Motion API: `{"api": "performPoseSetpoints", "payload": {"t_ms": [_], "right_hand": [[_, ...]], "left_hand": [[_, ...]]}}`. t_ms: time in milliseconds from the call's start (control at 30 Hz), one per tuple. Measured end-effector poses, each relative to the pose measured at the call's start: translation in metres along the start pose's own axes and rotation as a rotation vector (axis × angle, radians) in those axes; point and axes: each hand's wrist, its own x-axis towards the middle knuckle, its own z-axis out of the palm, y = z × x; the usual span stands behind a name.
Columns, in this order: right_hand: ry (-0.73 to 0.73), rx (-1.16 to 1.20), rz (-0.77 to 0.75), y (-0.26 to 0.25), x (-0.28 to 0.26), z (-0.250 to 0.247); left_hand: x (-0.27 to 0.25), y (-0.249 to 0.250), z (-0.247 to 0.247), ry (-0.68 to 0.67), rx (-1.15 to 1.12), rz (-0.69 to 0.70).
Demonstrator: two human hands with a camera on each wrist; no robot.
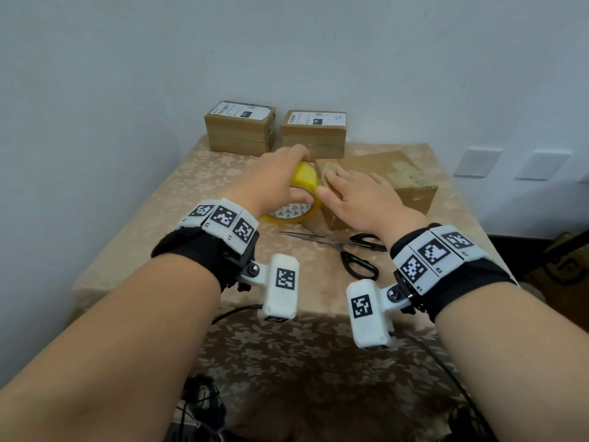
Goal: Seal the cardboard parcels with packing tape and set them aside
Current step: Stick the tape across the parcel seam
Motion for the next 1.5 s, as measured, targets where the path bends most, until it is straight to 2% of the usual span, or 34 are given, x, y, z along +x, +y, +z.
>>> {"api": "performPoseSetpoints", "payload": {"t_ms": [100,200,333,500,600,700,867,1067,1500], "right_hand": [[0.003,-0.066,0.018,-0.001,0.002,0.004],[-0.005,-0.078,0.021,0.001,0.001,0.004],[-0.03,-0.096,0.004,0.006,-0.001,0.001],[-0.048,-0.1,0.049,0.016,-0.004,-0.002],[-0.044,-0.022,0.064,0.014,-0.005,-0.006],[0.028,0.124,0.164,0.003,0.0,-0.006],[0.056,-0.043,0.346,-0.018,0.016,0.005],[0.079,-0.167,0.348,-0.019,0.021,0.018],[0.127,-0.13,0.241,-0.009,0.023,0.022]], "left_hand": [[-0.008,-0.015,-0.001,0.033,-0.217,-0.034],[-0.015,-0.017,-0.003,0.085,-0.269,0.005],[-0.009,-0.01,-0.012,0.09,-0.174,0.056],[-0.01,-0.011,-0.016,-0.092,0.074,0.028],[-0.011,-0.012,-0.012,-0.087,0.17,0.043],[-0.012,-0.012,-0.012,-0.053,0.18,0.06],[-0.011,-0.011,-0.01,-0.083,0.211,0.07],[-0.008,-0.005,-0.003,-0.045,0.098,0.108],[-0.008,-0.006,-0.001,-0.029,0.078,0.115]]}}
